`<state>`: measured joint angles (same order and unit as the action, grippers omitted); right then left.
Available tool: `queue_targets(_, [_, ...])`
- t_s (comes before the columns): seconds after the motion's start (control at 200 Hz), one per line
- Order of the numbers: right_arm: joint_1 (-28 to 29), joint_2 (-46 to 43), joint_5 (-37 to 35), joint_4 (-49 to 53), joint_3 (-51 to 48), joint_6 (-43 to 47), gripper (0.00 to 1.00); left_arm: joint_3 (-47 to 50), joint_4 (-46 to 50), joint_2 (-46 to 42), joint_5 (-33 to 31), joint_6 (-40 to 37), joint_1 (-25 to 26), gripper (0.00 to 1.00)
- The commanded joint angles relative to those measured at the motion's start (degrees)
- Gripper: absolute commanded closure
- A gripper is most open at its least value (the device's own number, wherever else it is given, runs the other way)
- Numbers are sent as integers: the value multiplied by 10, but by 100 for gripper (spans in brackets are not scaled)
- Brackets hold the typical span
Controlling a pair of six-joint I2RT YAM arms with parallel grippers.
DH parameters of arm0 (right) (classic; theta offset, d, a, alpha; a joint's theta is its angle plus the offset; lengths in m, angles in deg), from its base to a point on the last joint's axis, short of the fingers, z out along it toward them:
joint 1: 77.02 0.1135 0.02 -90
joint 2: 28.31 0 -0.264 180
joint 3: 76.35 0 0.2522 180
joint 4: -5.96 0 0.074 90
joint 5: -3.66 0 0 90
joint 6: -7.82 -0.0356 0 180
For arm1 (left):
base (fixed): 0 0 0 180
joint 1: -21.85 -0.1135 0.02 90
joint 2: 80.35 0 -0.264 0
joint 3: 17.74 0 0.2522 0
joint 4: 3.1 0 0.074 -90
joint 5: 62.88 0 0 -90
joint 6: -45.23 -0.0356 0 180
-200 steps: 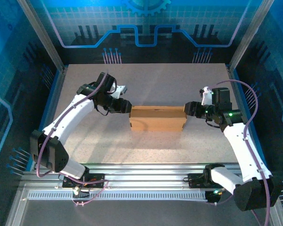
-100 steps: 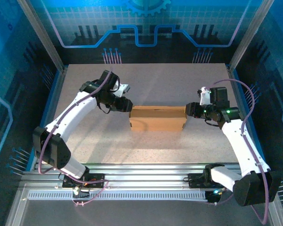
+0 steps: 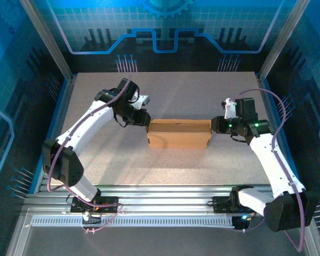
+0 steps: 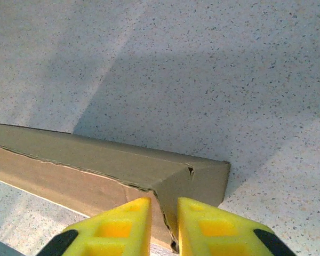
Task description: Fold the paper box
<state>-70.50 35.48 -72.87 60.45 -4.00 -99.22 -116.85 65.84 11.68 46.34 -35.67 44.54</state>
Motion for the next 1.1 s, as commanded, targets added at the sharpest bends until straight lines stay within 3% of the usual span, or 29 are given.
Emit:
queue_targets(0.0, [10,3,-5,14,21,4,82,-13,15,10,-5,13,7,79])
queue_targets(0.365, [20,4,6,14,22,-10,87,-3,13,8,-13,16,11,84])
queue_targets(0.605, [28,-1,-60,32,13,13,88,8,17,1,-28,11,12,84])
queue_targets(1.096, [42,-18,-64,28,-12,0,85,52,8,-19,-48,20,17,85])
